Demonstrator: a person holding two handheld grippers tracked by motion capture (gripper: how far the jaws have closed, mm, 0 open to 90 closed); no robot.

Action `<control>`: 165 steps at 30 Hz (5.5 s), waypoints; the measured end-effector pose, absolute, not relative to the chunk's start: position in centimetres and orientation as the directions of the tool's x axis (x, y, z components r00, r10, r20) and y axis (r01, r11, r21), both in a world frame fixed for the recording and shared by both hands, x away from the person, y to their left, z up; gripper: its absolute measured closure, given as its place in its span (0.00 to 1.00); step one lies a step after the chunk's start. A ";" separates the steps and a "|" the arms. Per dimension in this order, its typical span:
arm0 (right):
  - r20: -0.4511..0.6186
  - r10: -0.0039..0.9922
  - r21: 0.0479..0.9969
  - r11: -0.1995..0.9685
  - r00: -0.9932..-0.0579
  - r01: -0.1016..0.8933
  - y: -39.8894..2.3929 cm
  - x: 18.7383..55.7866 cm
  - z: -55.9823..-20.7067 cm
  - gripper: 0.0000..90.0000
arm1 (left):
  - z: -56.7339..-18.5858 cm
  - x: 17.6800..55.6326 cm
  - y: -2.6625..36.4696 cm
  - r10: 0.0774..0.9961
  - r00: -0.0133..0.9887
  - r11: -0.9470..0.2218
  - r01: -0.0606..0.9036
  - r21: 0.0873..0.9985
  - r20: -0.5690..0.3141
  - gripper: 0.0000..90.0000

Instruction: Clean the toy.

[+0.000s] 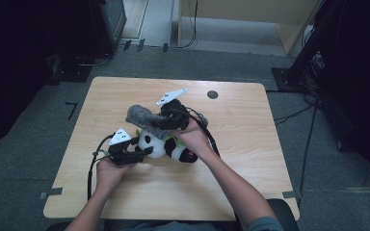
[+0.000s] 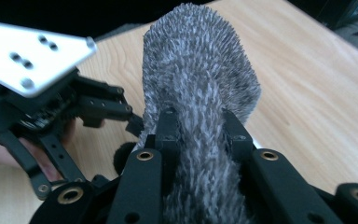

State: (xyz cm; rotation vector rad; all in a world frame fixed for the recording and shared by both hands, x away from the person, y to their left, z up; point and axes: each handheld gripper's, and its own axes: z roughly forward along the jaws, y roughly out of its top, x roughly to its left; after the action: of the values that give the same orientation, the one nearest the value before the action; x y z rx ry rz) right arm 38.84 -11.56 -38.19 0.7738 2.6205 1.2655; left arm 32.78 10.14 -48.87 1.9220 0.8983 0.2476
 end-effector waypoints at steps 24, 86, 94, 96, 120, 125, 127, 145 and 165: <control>0.147 0.608 0.710 0.484 -0.780 0.511 -15.3 42.3 -40.7 0.82 | -48.5 33.2 10.1 0.686 0.695 -0.265 0.515 0.815 -0.216 0.40; 0.099 0.764 0.760 0.356 -0.638 0.544 -27.4 37.6 -40.0 0.83 | -48.1 33.9 10.1 0.686 0.683 -0.264 0.557 0.788 -0.253 0.39; 0.130 0.792 0.744 0.320 -0.596 0.587 -29.0 38.0 -40.9 0.83 | -48.2 33.9 10.2 0.679 0.687 -0.263 0.557 0.788 -0.259 0.39; 0.121 0.799 0.748 0.316 -0.588 0.583 -29.2 38.1 -40.8 0.83 | -48.3 34.0 10.2 0.677 0.688 -0.261 0.557 0.788 -0.262 0.39; 0.067 0.658 0.836 0.374 -0.750 0.402 -20.9 36.3 -35.9 0.83 | -48.4 33.4 10.1 0.689 0.684 -0.258 0.541 0.800 -0.241 0.38; 0.066 0.609 0.807 0.433 -0.791 0.401 -18.1 36.2 -37.2 0.83 | -48.4 33.3 10.0 0.692 0.683 -0.261 0.541 0.800 -0.236 0.38; 0.052 0.593 0.790 0.468 -0.803 0.396 -17.1 36.2 -37.8 0.83 | -48.4 33.3 10.0 0.691 0.682 -0.260 0.541 0.800 -0.237 0.38; 0.071 0.638 0.750 0.473 -0.767 0.463 -19.0 37.8 -40.4 0.83 | -48.2 33.3 9.9 0.700 0.677 -0.276 0.550 0.788 -0.228 0.42; 0.102 0.752 0.771 0.354 -0.652 0.529 -25.5 38.6 -39.3 0.84 | -48.1 33.6 10.0 0.698 0.674 -0.266 0.559 0.785 -0.243 0.42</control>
State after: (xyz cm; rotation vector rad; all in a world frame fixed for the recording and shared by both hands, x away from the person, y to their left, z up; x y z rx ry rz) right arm 38.61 -25.54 -39.28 1.1426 2.3497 1.1847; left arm 33.58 10.00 -48.14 1.9515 0.9775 0.1863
